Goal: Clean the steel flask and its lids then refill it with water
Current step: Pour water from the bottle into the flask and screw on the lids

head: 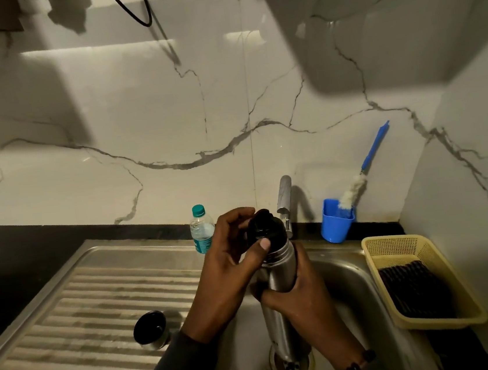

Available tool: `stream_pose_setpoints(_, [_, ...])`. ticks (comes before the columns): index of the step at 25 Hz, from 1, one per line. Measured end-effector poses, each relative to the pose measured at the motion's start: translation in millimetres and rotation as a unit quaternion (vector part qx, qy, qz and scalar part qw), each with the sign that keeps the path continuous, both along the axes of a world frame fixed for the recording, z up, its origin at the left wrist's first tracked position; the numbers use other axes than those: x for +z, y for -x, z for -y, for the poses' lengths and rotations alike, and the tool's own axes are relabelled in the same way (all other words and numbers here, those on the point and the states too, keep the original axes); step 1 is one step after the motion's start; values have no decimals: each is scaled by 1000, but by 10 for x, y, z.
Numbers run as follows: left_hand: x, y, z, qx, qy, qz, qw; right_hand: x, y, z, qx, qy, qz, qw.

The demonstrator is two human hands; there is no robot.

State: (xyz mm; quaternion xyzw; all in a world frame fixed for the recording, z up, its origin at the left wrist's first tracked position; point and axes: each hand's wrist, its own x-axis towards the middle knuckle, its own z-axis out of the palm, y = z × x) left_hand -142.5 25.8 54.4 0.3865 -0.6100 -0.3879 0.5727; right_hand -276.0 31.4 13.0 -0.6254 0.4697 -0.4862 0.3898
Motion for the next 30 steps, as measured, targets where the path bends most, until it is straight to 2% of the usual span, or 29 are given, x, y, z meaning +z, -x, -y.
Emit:
stream_pose_setpoints(4, [40,85,20,65,21,42,997,43,10,6,-4,0,-6,1000])
stream_pose_setpoints(9, [66,63,43,19,8,-10,1000,104,55,15,-11,4,13,1000])
stream_pose_setpoints(12, [113,151,20,72,25,39,996,143,37,-8,-13,13,-10,1000])
stream_pose_setpoints(16, [169,81,46,-55,-31,-37,997,123,98,18,-17,2,8,1000])
stream_pose_setpoints(17, [166,76,43,-55,-30,-26,998,121,98,27,-18,2,5,1000])
stream_pose_setpoints(19, [100,125,36,6,-16,18,1000,122,69,31,-22,5,-11,1000])
stream_pose_setpoints(21, [77,173,20,70,-6,2,998,111,53,33,-22,6,-16,1000])
stream_pose_setpoints(24, [81,117,42,17,-29,-60,998,107,102,51,-34,-2,11,999])
stream_pose_setpoints(26, [121,116,16,-3,-36,-56,998,126,99,48,-32,3,13,999])
stream_pose_setpoints(28, [108,214,-12,73,-28,-6,997,122,52,33,-15,13,-1,1000])
stream_pose_setpoints(30, [121,271,-26,122,-18,2,992,102,38,29,-15,20,0,1000])
